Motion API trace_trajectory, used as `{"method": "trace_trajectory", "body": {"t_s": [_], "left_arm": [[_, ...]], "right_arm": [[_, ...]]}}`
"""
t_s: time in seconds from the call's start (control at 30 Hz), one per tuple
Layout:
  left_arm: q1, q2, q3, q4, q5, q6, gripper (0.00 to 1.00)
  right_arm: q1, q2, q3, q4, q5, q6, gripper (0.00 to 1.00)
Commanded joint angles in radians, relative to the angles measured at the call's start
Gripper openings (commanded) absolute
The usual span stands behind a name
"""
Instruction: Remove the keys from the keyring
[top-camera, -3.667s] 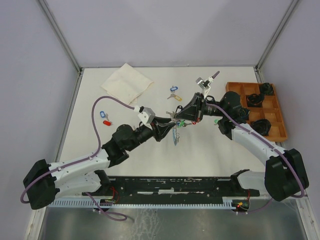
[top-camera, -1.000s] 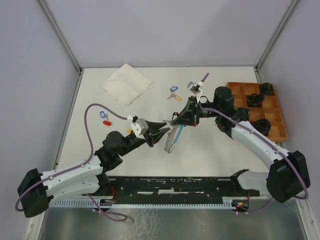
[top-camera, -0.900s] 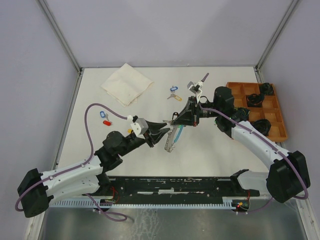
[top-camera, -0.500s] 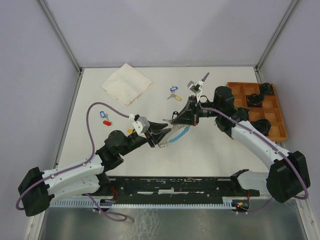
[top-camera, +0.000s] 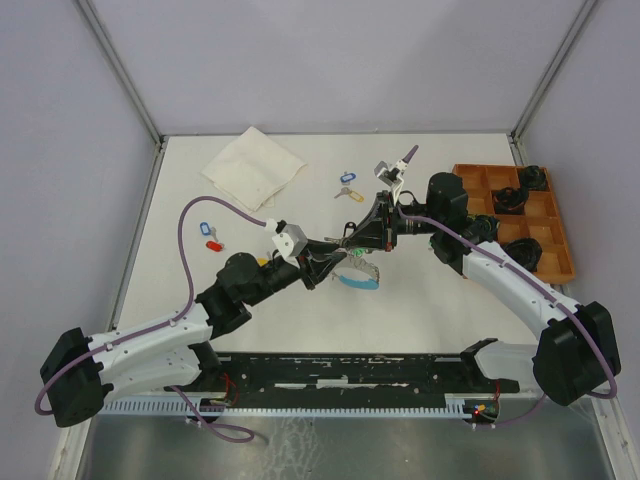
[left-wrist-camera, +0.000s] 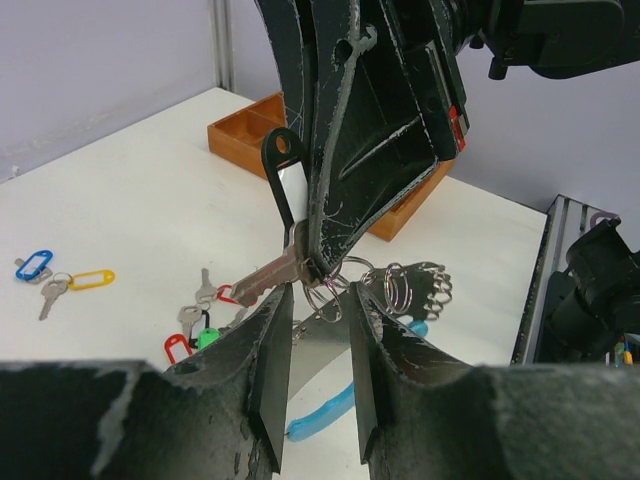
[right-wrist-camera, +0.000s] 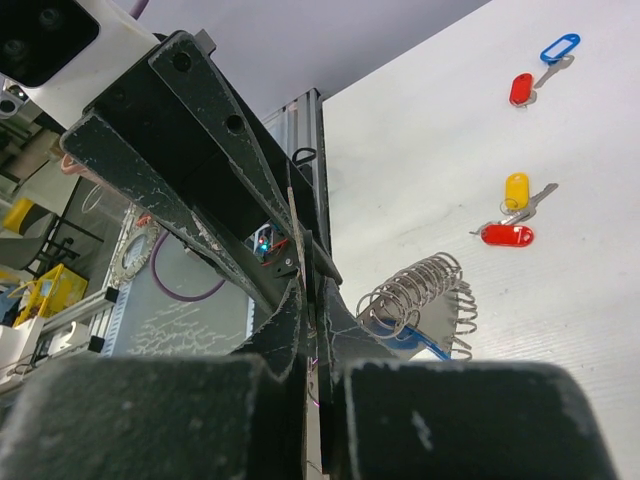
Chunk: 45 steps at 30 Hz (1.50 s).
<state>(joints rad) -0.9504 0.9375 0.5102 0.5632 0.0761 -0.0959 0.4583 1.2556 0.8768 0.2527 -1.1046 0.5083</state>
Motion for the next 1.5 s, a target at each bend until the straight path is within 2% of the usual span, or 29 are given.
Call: {"method": "trace_trajectory", "body": {"t_s": [0.0,0.6,0.73,0.87,1.1,1.2,1.3,1.47], "left_arm": [[-0.004,0.01,0.057,0.007,-0.017,-0.045,0.36],[-0.011,0.052,0.085,-0.047,-0.071,-0.014,0.34],[-0.01,0.06,0.092,-0.058,-0.076,0.007,0.28],[-0.01,0.061,0.097,-0.069,-0.074,0.038,0.1],[-0.009,0.049,0.095,-0.105,-0.068,0.107,0.09],[-0.01,0.051,0.094,-0.118,-0.044,0.147,0.04],[-0.009,0.06,0.104,-0.139,-0.006,0.2,0.03],[-0.008,0.095,0.153,-0.218,0.066,0.282,0.03]], "right_arm": [[0.005,-0.022,0.052,0.026,0.014,0.007,0.01],[0.009,-0.023,0.054,0.029,0.016,0.021,0.01],[0.009,-0.025,0.055,0.032,0.013,0.025,0.01],[0.011,-0.027,0.054,0.034,0.01,0.024,0.01],[0.011,-0.028,0.06,0.03,0.001,0.026,0.01],[0.011,-0.029,0.063,0.028,-0.002,0.026,0.01],[0.013,-0.028,0.07,0.013,-0.001,0.022,0.01],[0.023,-0.025,0.13,-0.146,0.016,-0.05,0.01]]}}
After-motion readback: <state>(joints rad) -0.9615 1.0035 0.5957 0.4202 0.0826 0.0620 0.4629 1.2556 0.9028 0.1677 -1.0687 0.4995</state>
